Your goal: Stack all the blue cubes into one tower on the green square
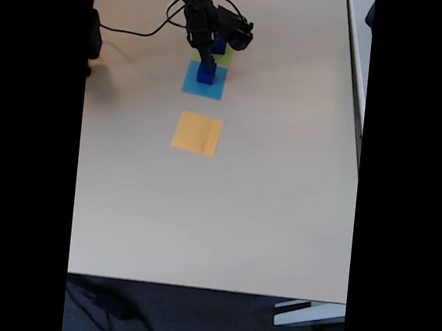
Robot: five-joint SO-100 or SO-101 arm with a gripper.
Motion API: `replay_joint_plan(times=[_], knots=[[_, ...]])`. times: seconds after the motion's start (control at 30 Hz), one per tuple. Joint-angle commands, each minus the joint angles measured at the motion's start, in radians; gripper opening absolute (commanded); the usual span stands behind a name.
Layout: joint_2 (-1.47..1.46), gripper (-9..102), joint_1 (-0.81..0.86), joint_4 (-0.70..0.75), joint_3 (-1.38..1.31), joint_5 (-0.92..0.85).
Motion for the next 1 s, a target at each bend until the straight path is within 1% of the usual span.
replay_joint_plan(times=[0.0, 0.97], knots=[[0.008, 16, 0.003, -0.018, -0.021, 0.003], [0.009, 6, 0.017, -0.015, -0.018, -0.005]])
